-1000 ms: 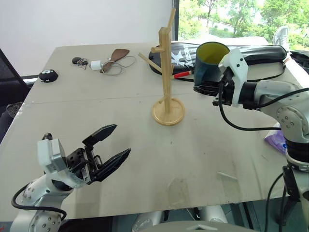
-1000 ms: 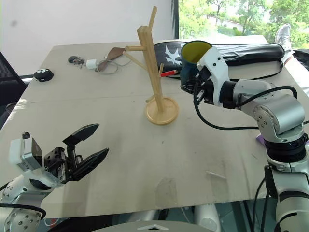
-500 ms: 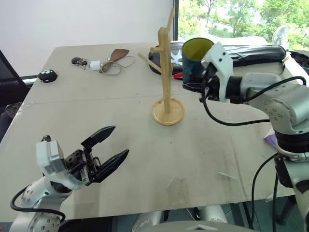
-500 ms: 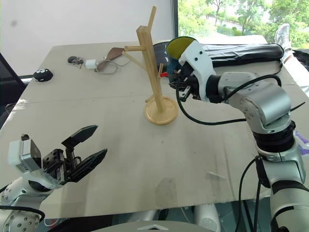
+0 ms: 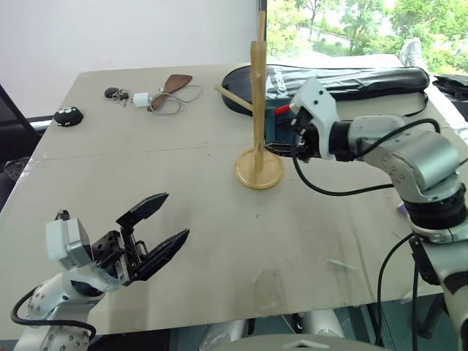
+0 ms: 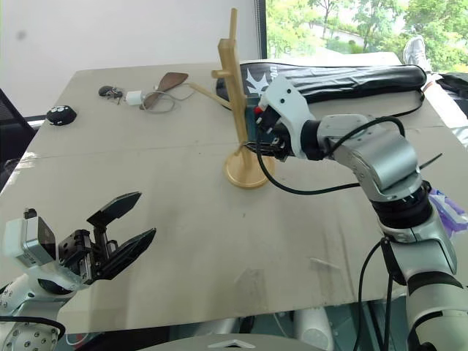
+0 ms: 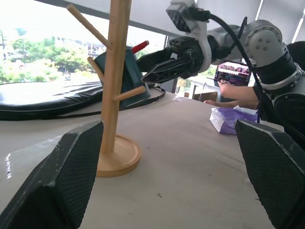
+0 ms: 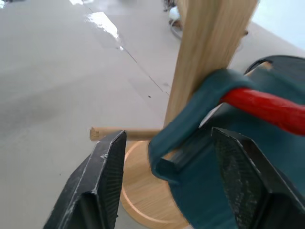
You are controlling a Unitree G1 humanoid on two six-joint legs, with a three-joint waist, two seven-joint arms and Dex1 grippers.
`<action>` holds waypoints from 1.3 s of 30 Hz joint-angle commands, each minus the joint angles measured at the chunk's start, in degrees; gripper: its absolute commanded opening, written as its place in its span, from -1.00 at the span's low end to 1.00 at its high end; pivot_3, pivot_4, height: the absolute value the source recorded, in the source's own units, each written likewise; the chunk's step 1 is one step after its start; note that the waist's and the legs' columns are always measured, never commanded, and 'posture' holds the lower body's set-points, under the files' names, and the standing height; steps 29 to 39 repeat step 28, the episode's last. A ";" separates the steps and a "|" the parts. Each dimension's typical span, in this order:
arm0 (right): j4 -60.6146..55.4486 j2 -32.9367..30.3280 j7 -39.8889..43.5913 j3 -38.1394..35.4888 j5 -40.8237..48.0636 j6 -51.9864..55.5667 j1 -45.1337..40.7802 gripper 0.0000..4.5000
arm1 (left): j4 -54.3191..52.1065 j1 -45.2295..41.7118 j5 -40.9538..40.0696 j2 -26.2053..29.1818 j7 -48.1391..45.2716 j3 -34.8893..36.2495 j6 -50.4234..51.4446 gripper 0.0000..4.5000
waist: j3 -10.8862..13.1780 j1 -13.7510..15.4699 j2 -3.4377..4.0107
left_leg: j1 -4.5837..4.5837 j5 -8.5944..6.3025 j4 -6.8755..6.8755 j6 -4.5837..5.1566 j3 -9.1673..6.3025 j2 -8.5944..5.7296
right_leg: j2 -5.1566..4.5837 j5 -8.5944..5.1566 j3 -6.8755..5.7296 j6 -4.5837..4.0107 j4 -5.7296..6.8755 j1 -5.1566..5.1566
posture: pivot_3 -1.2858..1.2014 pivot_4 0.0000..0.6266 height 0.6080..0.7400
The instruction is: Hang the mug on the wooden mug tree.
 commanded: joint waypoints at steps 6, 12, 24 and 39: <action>-13.59 -3.23 0.65 -15.04 6.17 -4.52 12.63 0.17 | -2.68 -2.76 1.42 1.92 8.17 -3.51 5.51 1.00 | -0.03 0.12 -0.05 | -0.06 0.00 0.04 0.00 -0.02 0.00 | 0.00 0.00 -0.03 0.01 0.03 -0.03 | 0.03 -0.52 1.00; -19.14 -4.56 1.67 -25.04 6.43 -11.18 34.23 0.17 | -2.30 -2.90 8.18 6.07 12.32 -6.60 9.38 1.00 | -0.05 0.69 -0.08 | -0.06 0.00 0.04 0.00 -0.03 0.00 | 0.01 0.00 -0.03 0.01 0.06 -0.04 | 0.03 -0.52 1.00; -13.60 -4.85 6.63 -31.76 -0.42 -31.01 60.74 0.17 | 0.13 1.27 12.09 8.01 11.52 -5.64 10.59 1.00 | -0.03 1.45 -0.03 | 0.41 0.00 0.06 -0.01 0.19 0.01 | 0.04 0.01 0.16 0.01 0.29 0.29 | 0.03 -0.52 1.00; -12.16 -4.97 6.47 -31.09 -0.88 -32.74 61.97 0.17 | 0.56 1.51 13.46 8.27 11.35 -6.15 10.28 1.00 | -0.04 1.44 -0.05 | 0.41 0.00 0.06 -0.01 0.17 0.01 | 0.03 0.01 0.14 0.01 0.28 0.29 | 0.03 -0.52 1.00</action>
